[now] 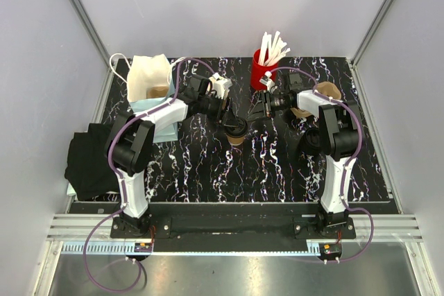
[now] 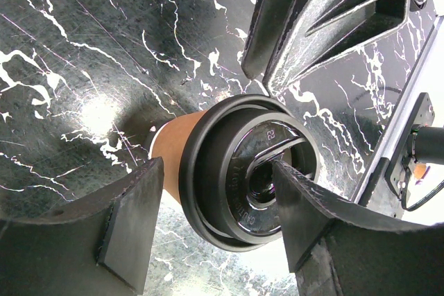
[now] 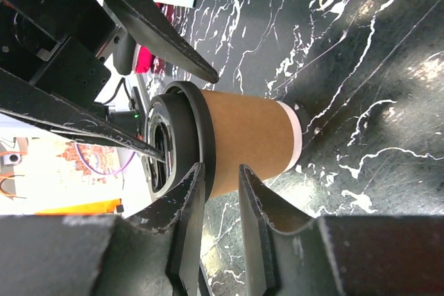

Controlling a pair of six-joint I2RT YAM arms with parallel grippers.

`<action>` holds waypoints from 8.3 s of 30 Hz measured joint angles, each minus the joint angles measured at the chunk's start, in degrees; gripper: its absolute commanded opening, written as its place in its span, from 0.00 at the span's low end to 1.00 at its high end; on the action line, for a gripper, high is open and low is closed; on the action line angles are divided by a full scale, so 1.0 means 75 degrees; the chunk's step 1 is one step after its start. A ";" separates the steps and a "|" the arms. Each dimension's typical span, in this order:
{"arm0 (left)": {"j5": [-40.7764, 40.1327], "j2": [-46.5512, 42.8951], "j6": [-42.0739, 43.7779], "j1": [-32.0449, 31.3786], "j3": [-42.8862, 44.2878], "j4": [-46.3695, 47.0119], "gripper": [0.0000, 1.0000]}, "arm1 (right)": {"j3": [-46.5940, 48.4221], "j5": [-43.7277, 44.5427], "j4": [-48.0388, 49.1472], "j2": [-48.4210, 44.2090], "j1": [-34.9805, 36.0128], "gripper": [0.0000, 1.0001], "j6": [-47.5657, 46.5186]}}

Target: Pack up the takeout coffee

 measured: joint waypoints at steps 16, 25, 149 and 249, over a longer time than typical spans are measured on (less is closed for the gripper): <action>0.0000 0.0000 0.0000 -0.0035 0.0000 0.0009 0.66 | -0.0134 -0.0195 0.0122 0.0000 0.0000 0.33 0.0140; -0.0026 0.0000 0.0003 -0.0052 0.0026 -0.0023 0.66 | -0.0187 -0.0245 0.0143 -0.0003 0.0035 0.32 0.0140; -0.2760 -0.1055 0.2742 -0.0557 -0.0650 -0.2224 0.99 | -0.0326 0.1172 -0.1912 -0.1320 0.0682 0.49 -0.1781; -0.3821 -0.1763 0.2600 -0.0449 0.0023 -0.1967 0.99 | -0.1635 0.4674 -0.0391 -0.2821 0.0178 0.45 0.0632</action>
